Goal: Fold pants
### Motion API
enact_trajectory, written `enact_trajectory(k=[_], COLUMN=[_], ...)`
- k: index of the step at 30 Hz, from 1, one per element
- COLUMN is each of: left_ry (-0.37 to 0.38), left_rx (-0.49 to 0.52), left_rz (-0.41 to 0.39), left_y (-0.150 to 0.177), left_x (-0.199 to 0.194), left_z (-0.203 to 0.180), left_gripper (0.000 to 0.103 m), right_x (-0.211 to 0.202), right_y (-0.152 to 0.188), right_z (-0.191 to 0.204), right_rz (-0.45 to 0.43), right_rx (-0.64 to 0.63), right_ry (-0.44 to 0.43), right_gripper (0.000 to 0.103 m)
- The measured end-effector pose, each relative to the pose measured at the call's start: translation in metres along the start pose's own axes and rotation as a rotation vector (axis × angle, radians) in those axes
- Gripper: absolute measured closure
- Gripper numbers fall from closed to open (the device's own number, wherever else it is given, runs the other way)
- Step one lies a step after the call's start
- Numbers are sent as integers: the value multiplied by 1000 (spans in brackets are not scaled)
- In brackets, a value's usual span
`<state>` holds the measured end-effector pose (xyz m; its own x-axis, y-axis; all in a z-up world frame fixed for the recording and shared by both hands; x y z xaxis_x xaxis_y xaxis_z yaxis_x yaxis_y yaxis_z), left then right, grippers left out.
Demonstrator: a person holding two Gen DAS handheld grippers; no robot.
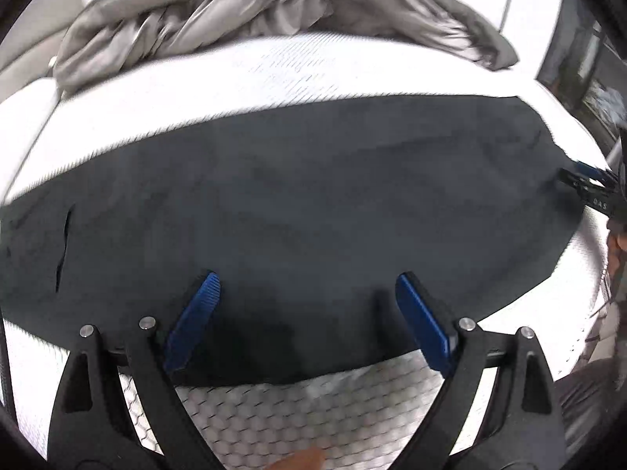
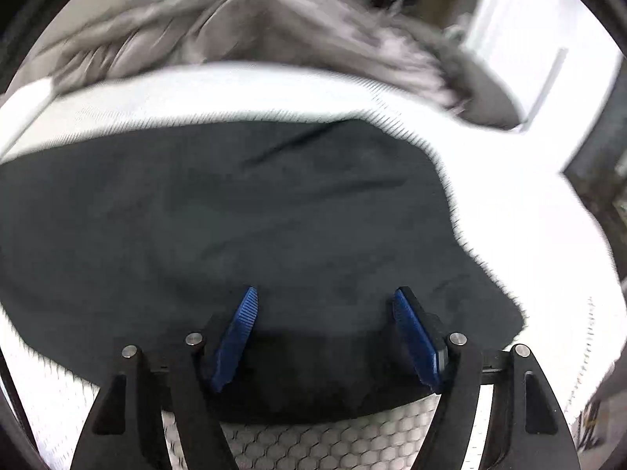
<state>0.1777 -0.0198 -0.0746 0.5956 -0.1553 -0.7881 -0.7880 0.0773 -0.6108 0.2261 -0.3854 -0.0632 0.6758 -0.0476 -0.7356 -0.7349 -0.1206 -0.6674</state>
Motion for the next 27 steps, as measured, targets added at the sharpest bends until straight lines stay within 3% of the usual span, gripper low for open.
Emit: enact_trajectory(k=[2, 3, 5, 7, 10, 12, 14, 16, 19, 23, 25, 27], left_ry=[10, 25, 53, 17, 24, 48, 56, 51, 37, 127, 171, 154], left_rx=[9, 3, 28, 103, 113, 104, 103, 106, 85, 4, 0, 41], left_rz=[-19, -1, 65, 94, 78, 80, 77, 77, 73, -25, -18, 24], left_y=[-9, -10, -6, 0, 0, 3, 5, 4, 4, -11, -14, -11], left_x=[0, 9, 24, 40, 41, 40, 38, 37, 29, 5, 7, 18], left_z=[-18, -28, -49, -64, -63, -57, -56, -55, -62, -70, -79, -90], left_gripper=[4, 3, 3, 2, 1, 1, 1, 1, 1, 1, 1, 1], right_x=[-7, -7, -2, 12, 15, 19, 25, 26, 10, -10, -7, 7], right_y=[-6, -4, 6, 17, 23, 28, 36, 41, 43, 43, 49, 55], right_z=[23, 39, 78, 96, 69, 27, -25, -61, -81, -100, -113, -125], right_rz=[-21, -7, 46, 82, 95, 97, 110, 119, 90, 71, 84, 89], right_rx=[-5, -31, -158, -266, -206, -164, -62, 85, 219, 465, 567, 689], right_ry=[-120, -169, -222, -194, -223, -84, 42, 46, -56, -235, -288, -374], right_gripper=[28, 23, 23, 23, 23, 23, 21, 24, 26, 26, 22, 21])
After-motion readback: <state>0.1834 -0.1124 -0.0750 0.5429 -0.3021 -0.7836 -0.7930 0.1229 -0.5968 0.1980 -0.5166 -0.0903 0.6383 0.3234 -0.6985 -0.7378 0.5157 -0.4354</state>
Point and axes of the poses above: each gripper's, at about its wrist camera, not at the fingertips, and x roughly the way its jaws point, z to its left, y to its underside, the point moved 5 cm from there along x, roughly the way its jaws point, and after that the axes turned 1 degree about y, right-handed, at the moved point
